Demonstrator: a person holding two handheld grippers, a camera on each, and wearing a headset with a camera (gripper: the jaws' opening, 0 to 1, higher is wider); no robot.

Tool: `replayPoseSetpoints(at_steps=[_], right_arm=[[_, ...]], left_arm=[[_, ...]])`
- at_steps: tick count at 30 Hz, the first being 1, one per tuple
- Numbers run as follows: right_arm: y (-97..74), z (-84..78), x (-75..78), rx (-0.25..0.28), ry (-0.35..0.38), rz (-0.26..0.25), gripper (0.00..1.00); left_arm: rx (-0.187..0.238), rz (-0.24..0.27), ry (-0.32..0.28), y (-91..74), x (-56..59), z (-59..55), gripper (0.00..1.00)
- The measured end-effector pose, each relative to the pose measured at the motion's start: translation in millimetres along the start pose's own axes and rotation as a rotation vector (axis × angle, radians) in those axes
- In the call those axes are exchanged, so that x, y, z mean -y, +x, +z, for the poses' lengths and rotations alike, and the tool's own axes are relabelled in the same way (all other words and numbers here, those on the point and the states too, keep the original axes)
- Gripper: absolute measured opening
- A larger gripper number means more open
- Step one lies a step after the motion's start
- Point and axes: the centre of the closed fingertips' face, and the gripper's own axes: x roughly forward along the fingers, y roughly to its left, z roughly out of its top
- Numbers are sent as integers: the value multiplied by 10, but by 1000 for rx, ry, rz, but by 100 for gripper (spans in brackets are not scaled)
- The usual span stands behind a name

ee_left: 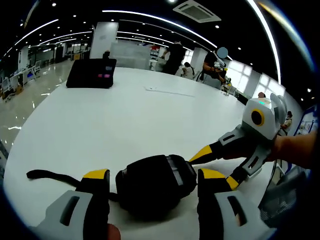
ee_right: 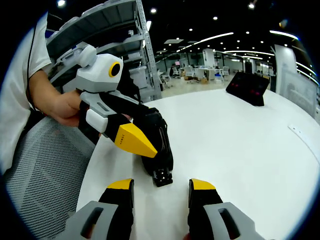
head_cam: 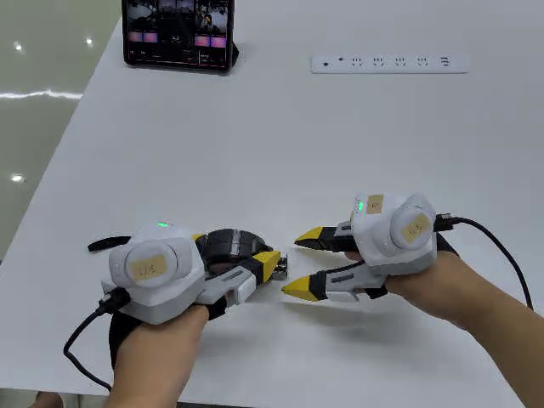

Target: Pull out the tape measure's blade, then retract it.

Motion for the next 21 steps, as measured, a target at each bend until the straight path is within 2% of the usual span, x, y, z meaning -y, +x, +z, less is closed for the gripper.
replayPoseSetpoints(at_steps=[4, 9, 21], right_arm=[[-53, -22, -8, -8, -3, -16, 48], [-124, -75, -10, -29, 17, -38, 55], [-303, -134, -42, -33, 34, -80, 64]], left_arm=[[-4, 0, 67, -25, -57, 20, 73], [-15, -6, 151, -79, -71, 38, 76], [-23, -51, 243, -206, -83, 38, 81]])
